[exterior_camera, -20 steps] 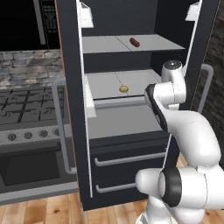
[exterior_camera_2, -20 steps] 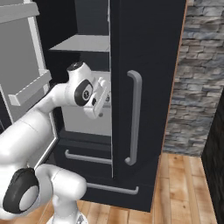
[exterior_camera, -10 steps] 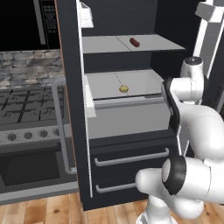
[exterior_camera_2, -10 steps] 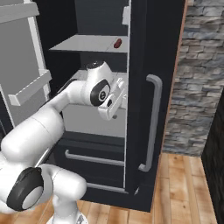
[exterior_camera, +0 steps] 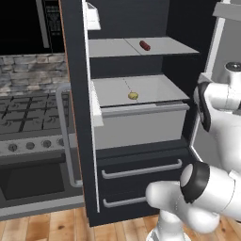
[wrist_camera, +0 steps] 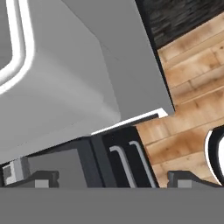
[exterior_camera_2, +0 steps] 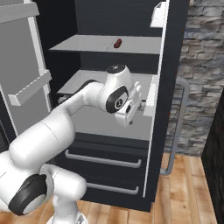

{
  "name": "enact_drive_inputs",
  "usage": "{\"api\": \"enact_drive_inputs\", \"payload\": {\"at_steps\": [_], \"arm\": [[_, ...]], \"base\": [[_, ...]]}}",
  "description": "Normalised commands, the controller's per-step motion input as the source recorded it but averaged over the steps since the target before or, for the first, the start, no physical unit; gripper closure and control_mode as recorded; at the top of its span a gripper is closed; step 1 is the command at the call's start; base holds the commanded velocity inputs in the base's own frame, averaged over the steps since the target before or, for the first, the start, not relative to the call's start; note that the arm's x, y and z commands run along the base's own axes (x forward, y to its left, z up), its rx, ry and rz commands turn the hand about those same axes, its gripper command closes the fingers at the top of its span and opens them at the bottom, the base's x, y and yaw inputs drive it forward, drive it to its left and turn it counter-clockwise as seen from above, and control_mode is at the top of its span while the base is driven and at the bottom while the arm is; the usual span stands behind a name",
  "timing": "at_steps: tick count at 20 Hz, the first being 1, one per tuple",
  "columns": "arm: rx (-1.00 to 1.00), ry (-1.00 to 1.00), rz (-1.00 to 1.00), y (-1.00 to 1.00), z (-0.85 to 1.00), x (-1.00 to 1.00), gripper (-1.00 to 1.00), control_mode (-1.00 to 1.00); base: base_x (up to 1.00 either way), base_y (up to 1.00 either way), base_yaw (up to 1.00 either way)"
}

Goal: Retrieve the sausage and cheese from the fridge and place them on the cutting board on the counter.

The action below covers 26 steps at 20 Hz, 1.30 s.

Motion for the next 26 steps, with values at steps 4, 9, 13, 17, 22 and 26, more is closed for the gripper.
{"api": "enact_drive_inputs", "payload": {"at_steps": [4,9,13,17,22,26], "arm": [[-0.01,-0.07,0.21,0.18,0.0,-0.21,-1.0,-1.0],[-0.09,-0.01,0.38,0.7,-0.01,-0.14,-1.0,-1.0],[-0.18,0.0,0.38,0.79,-0.01,-0.13,-1.0,-1.0],[-0.18,0.0,0.42,0.73,-0.06,-0.08,-1.0,-1.0],[-0.25,0.0,0.73,0.45,-0.23,-0.15,-1.0,-1.0],[-0.31,0.0,0.84,0.34,-0.33,-0.21,-1.0,-1.0]], "base": [[0.0,0.0,0.0],[0.0,0.0,0.0],[0.0,0.0,0.0],[0.0,0.0,0.0],[0.0,0.0,0.0],[0.0,0.0,0.0]]}}
